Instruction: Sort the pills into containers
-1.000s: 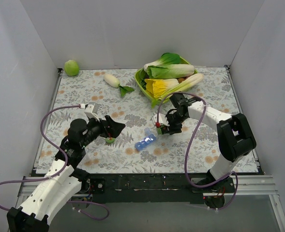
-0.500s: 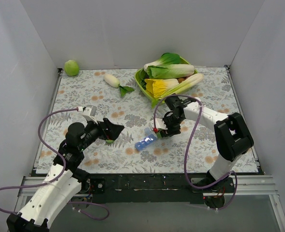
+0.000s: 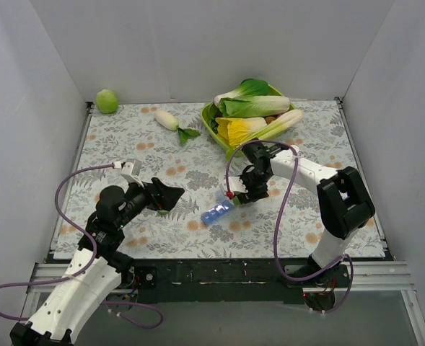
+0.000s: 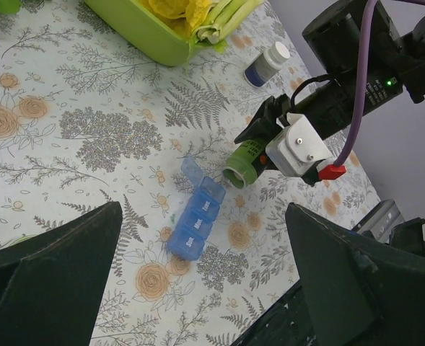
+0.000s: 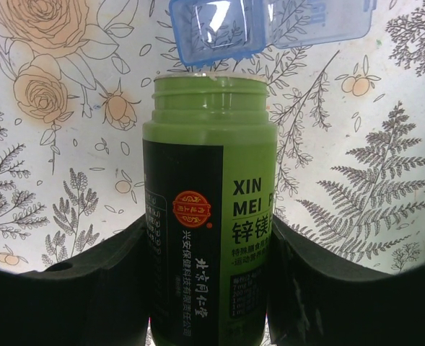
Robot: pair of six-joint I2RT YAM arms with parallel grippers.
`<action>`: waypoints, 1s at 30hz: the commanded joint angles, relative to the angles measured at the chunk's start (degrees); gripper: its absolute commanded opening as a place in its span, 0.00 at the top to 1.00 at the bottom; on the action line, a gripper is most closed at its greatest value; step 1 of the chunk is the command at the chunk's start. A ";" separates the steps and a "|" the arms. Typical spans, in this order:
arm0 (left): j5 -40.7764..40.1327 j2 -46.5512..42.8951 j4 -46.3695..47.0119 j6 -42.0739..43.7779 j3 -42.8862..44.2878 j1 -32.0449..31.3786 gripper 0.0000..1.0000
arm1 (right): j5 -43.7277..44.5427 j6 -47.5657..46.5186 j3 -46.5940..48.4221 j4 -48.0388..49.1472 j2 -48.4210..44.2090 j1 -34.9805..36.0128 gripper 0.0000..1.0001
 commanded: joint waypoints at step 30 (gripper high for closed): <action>-4.15 -0.25 -5.80 -5.86 -0.07 0.22 0.02 | 4.49 -0.69 6.57 -5.88 2.75 3.25 0.91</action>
